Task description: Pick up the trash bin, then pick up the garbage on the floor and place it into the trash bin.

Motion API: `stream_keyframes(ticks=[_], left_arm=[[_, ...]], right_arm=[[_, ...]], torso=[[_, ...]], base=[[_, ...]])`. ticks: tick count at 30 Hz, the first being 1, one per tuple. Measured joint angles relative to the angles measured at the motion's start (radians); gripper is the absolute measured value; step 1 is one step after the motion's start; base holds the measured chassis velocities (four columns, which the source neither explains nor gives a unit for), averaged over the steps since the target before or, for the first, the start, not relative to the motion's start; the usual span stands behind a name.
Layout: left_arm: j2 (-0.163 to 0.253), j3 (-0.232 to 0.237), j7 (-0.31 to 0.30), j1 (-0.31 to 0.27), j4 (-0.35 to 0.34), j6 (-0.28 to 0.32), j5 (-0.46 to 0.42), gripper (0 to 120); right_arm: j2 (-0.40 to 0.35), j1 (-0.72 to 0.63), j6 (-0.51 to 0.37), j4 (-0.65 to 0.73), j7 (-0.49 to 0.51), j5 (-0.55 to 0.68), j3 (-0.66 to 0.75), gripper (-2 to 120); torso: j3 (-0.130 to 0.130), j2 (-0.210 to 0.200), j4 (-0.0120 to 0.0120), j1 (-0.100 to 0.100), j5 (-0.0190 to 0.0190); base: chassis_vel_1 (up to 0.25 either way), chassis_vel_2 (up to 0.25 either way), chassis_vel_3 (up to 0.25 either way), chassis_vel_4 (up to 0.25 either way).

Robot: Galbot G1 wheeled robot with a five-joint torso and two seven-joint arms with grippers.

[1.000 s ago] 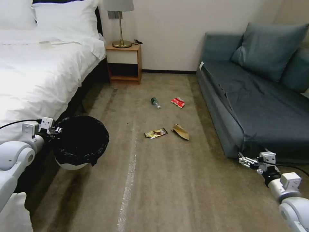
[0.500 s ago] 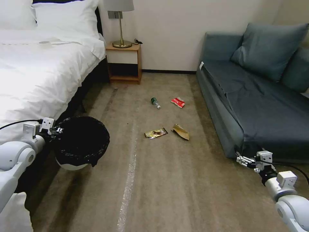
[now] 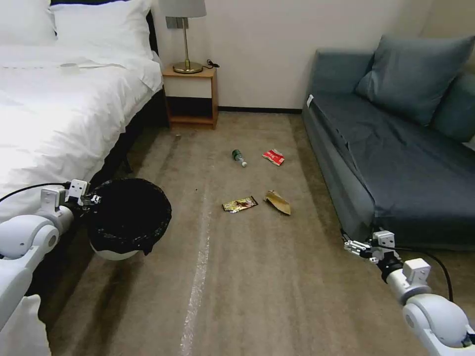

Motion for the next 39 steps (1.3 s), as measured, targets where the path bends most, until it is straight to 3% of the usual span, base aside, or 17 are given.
stream_keyframes(ticks=[24,39], left_arm=[[-0.019,0.006,0.021,-0.015,0.041,-0.029,0.017,4],[-0.026,0.019,0.044,-0.040,0.076,-0.049,0.031,4]], right_arm=[[0.006,0.052,0.022,-0.073,-0.008,0.002,-0.049,100],[0.014,0.093,0.028,-0.118,-0.011,-0.001,-0.086,100]], torso=[[0.000,0.000,0.0000,0.000,-0.0001],[0.000,0.000,0.0000,0.000,0.0000]], base=[[-0.004,0.003,0.005,-0.003],[-0.073,0.083,0.078,-0.080]])
